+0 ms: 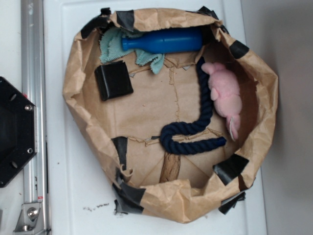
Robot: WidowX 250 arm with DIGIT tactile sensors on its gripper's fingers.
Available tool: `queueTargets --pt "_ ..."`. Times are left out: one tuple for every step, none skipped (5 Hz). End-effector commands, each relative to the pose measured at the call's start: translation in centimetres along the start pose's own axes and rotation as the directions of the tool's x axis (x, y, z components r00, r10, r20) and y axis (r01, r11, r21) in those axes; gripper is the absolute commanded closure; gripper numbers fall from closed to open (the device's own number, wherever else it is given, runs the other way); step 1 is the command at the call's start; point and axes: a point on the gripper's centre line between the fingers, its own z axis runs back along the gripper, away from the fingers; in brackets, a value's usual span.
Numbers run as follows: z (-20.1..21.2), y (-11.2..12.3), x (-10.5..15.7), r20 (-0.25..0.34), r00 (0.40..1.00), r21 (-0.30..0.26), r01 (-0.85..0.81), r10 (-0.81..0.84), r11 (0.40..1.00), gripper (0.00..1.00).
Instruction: Grab the wood chip.
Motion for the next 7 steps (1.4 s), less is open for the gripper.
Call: queueTargets --pt "0.0 0.0 0.0 0.000 1.000 0.000 0.000 0.000 1.000 0.00" --pt "-0.3 -0.7 4.6 0.017 0.994 -0.028 -0.111 0.112 0.993 0.00" --pt "-1.1 0.0 7.7 0.029 0.963 -0.046 -0.265 0.266 0.963 0.00" --pt "-4.6 1.6 10.7 -0.007 0.899 -0.090 -0.437 0.438 0.895 0.00" --pt "-9.3 2.8 11.2 -0.088 0.828 -0.054 -0.559 0.553 0.828 0.00" --pt "-12.6 2.3 11.1 -0.125 0.795 -0.041 -0.602 0.594 0.797 0.00" --pt "-15.0 -0.2 9.6 -0.171 0.797 -0.021 -0.591 0.580 0.806 0.00"
